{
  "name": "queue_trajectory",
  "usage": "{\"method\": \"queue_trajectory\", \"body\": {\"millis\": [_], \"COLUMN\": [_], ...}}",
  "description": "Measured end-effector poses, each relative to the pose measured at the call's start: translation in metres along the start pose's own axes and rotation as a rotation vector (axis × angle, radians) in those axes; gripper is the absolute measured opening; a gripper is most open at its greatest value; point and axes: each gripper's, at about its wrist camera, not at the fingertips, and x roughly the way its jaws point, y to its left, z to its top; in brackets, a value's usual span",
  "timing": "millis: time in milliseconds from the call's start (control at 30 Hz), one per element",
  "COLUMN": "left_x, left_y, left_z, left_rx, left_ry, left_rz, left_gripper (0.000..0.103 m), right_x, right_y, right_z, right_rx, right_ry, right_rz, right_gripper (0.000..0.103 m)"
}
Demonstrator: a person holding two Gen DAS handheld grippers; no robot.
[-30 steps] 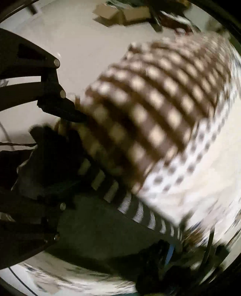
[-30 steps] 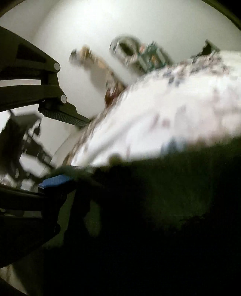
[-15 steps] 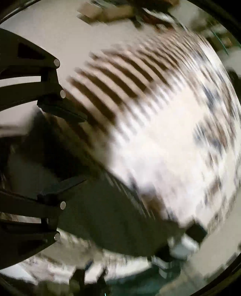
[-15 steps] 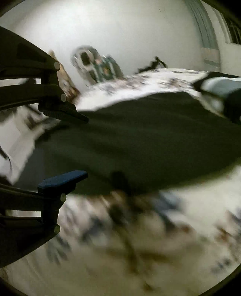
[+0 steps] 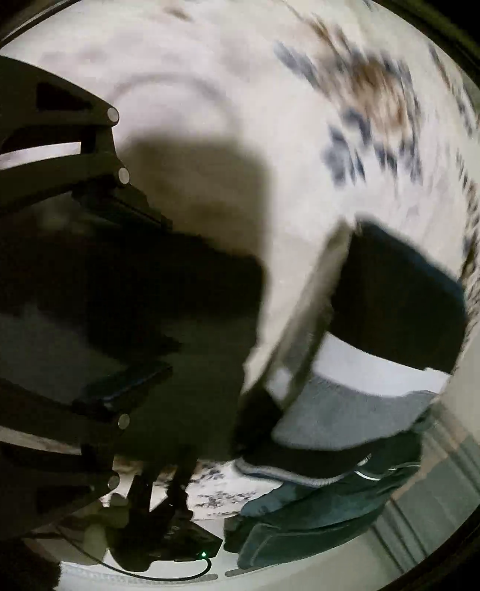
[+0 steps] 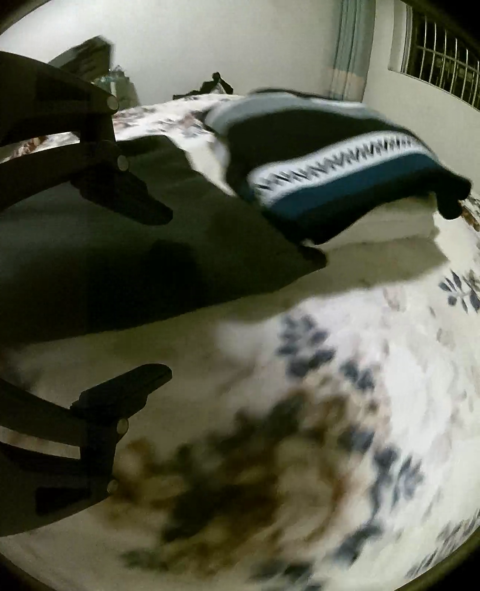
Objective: Fold small clothes
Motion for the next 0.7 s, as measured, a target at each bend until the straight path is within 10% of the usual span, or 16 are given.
{"method": "queue_trajectory", "body": {"millis": [67, 133, 300, 533, 700], "left_x": [0.013, 0.012, -0.019, 0.023, -0.046], "left_y": [-0.003, -0.008, -0.019, 0.015, 0.033], "left_z": [0.010, 0.012, 0.015, 0.042, -0.003], "left_rx": [0.050, 0.093, 0.119, 0.028, 0.042], "left_ry": [0.017, 0.024, -0.004, 0.148, 0.075], "left_rz": [0.005, 0.000, -0.152, -0.156, -0.159], "left_gripper": [0.041, 0.018, 0.015, 0.017, 0.052], "right_x": [0.011, 0.009, -0.040, 0.006, -0.027], "right_y": [0.005, 0.011, -0.004, 0.009, -0.002], "right_z": [0.007, 0.006, -0.006, 0.002, -0.023], "right_rx": [-0.042, -0.105, -0.034, 0.035, 0.085], "right_ry": [-0.004, -0.017, -0.173, -0.066, 0.012], "right_rz": [-0.003, -0.027, -0.053, -0.137, -0.057], "right_gripper": [0.069, 0.005, 0.002, 0.004, 0.055]}}
